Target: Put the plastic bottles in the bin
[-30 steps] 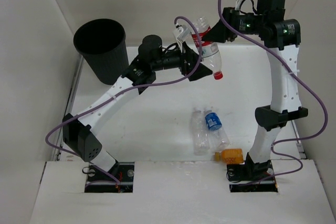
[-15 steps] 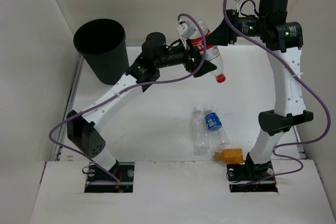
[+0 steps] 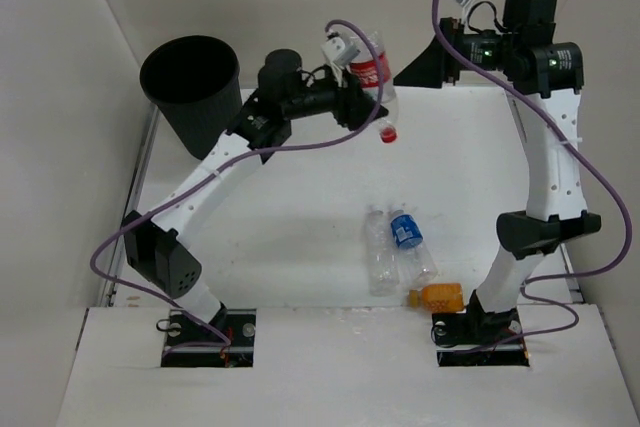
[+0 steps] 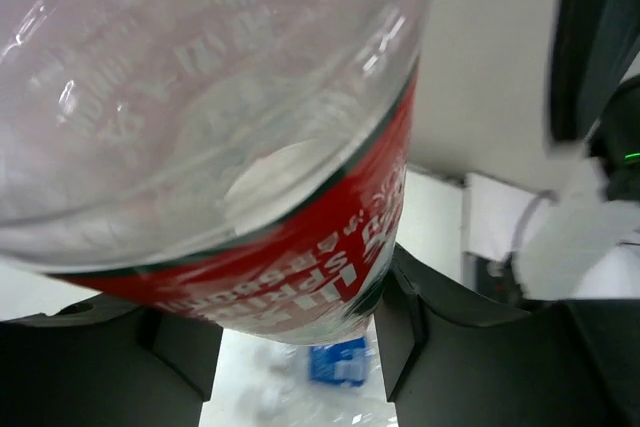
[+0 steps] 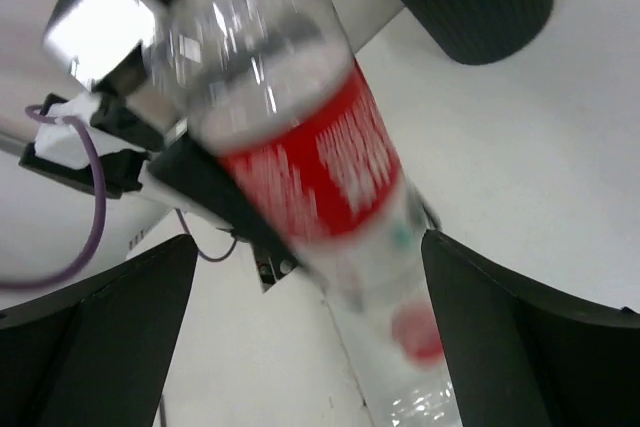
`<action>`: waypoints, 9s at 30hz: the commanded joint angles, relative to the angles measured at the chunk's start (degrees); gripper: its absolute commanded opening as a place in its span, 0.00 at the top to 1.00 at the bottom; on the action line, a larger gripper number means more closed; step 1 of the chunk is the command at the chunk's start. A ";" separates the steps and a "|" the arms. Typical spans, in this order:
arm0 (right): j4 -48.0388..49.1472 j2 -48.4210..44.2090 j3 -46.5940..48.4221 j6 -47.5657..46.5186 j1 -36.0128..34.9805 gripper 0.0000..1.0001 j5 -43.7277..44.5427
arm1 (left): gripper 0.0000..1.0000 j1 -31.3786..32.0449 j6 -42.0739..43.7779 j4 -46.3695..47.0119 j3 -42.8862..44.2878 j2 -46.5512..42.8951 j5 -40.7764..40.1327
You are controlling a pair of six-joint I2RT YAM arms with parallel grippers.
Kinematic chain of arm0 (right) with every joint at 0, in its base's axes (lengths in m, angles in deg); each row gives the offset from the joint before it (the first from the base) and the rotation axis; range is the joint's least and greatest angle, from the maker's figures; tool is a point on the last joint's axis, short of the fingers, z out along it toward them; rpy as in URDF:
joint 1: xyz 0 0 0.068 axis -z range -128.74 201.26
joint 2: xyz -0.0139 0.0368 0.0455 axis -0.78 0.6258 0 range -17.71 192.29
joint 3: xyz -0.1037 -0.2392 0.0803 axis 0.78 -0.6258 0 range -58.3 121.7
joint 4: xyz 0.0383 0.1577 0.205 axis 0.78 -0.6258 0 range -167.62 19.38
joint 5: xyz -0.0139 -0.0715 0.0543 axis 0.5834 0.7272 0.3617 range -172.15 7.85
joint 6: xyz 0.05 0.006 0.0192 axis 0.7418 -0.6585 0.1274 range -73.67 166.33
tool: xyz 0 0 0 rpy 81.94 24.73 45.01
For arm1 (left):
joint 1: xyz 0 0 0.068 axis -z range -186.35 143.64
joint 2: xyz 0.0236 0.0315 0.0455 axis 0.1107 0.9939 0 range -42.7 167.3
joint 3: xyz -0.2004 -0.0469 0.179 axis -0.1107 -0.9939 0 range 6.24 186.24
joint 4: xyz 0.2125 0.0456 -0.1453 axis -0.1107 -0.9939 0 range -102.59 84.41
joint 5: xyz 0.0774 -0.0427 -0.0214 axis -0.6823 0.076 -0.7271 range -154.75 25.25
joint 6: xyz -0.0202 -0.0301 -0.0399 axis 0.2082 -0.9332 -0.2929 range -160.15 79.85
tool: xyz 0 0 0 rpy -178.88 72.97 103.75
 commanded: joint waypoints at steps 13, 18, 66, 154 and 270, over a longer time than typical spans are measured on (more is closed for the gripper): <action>24.65 -26.12 -41.11 4.33 25.82 0.00 -1.59 | 0.90 -51.65 11.66 0.44 8.04 -2.17 0.51; 27.92 -30.17 -45.79 7.68 26.00 0.00 -1.60 | 0.88 -55.36 11.65 3.26 7.09 1.00 0.60; 16.48 -21.05 -85.07 -11.65 -10.65 0.08 46.04 | 0.00 -62.92 1.99 -17.39 -1.01 -42.51 -9.78; 58.14 -24.55 -45.52 35.02 17.27 0.00 -13.28 | 0.90 -10.06 -3.56 -4.72 15.26 5.32 8.51; 36.34 -33.16 -48.60 13.47 3.50 0.98 3.60 | 0.00 6.87 -0.83 3.88 0.67 -2.34 -2.13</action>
